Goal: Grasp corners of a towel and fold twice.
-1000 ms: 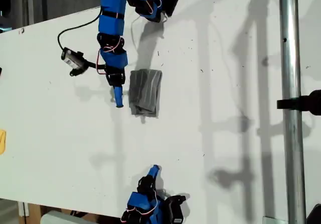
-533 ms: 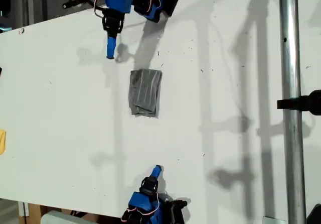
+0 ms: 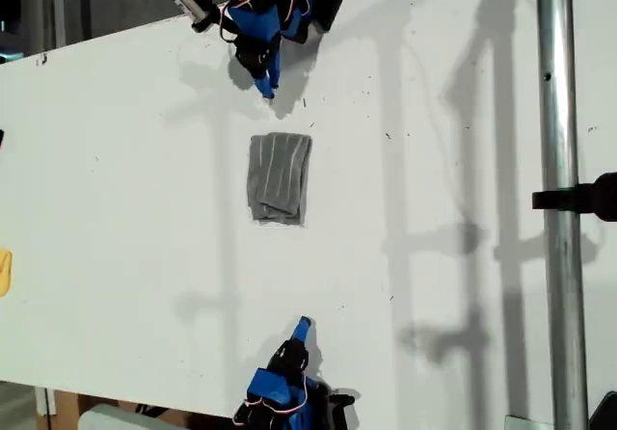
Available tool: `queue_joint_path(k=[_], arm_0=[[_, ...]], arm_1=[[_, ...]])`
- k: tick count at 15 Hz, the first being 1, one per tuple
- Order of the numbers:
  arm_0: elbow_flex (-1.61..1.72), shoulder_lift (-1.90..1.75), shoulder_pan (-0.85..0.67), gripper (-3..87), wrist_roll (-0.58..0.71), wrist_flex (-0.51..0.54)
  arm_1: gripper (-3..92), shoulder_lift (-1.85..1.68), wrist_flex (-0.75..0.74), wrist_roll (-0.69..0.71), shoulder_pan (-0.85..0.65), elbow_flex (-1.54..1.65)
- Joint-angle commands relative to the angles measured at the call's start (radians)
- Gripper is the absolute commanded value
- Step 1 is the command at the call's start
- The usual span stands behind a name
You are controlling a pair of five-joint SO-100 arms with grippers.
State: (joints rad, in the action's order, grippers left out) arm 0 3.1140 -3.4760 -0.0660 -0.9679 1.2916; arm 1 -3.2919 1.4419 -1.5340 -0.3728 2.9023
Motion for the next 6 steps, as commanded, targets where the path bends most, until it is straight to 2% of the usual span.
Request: queue_joint_path(k=[1,6], arm_0=[[0.006,-0.002,0.003,2.1,0.003,0.0],[0.006,-0.002,0.003,2.1,0.003,0.0]], arm_1=[[11.7,0.005,0.02,0.035,0.097,-0.008],[11.7,0.005,0.02,0.035,0.262,-0.008]])
